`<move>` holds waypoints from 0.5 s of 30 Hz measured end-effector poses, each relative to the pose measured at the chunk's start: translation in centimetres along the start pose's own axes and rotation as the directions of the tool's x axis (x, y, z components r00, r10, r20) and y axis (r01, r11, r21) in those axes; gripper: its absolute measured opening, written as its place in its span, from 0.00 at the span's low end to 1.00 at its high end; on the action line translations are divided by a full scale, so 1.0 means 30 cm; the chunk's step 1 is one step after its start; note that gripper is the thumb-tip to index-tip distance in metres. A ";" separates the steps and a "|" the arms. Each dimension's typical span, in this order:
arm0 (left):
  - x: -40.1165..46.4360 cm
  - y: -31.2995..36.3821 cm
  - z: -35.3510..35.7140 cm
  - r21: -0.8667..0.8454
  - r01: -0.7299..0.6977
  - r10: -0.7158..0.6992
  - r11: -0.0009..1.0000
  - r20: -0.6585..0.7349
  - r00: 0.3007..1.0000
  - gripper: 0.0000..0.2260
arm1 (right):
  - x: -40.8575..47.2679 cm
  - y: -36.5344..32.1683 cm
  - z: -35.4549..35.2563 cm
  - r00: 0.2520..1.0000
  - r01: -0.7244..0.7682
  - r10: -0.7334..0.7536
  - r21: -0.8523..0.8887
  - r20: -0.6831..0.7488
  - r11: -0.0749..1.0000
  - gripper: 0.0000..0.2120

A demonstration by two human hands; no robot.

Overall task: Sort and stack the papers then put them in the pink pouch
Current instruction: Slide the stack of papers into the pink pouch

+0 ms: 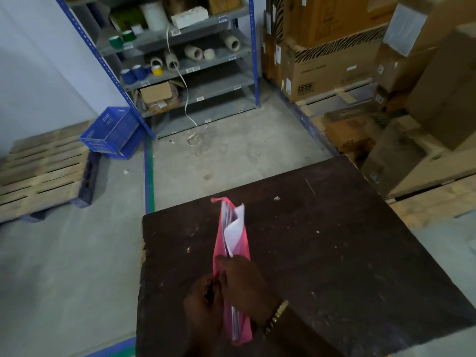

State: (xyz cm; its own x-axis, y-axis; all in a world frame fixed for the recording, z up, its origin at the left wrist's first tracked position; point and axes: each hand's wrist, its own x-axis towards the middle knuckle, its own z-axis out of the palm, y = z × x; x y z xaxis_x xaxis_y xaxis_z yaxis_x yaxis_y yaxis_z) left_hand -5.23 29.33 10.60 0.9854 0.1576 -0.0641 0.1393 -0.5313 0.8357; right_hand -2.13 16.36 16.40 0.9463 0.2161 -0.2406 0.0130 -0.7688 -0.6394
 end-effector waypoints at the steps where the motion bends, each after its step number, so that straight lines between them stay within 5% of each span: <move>1: 0.008 -0.004 -0.009 0.015 0.017 -0.018 1.000 0.023 1.000 0.23 | 0.006 0.012 0.017 1.000 0.015 -0.015 -0.010 0.000 1.000 0.21; 10: 0.035 0.039 -0.055 0.057 -0.013 0.012 0.998 0.020 1.000 0.12 | 0.016 0.132 -0.017 0.932 0.147 -0.142 -0.010 -0.334 0.989 0.34; 13: 0.051 0.036 -0.066 -0.005 -0.004 0.004 1.000 0.063 0.998 0.13 | 0.021 0.193 -0.049 0.870 0.013 0.190 0.406 -0.455 0.914 0.47; 15: 0.073 0.010 -0.062 0.024 0.038 -0.040 0.999 0.113 0.993 0.16 | 0.048 0.194 -0.061 0.903 -0.130 0.383 0.724 -0.196 0.677 0.46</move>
State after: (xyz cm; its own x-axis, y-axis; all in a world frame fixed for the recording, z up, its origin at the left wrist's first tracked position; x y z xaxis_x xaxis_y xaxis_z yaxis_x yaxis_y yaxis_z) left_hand -3.21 31.05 11.73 0.9837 0.0841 -0.1590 0.1790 -0.5446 0.8194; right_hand -0.10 11.09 13.68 0.9225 -0.2171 -0.3192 -0.3486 -0.1131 -0.9304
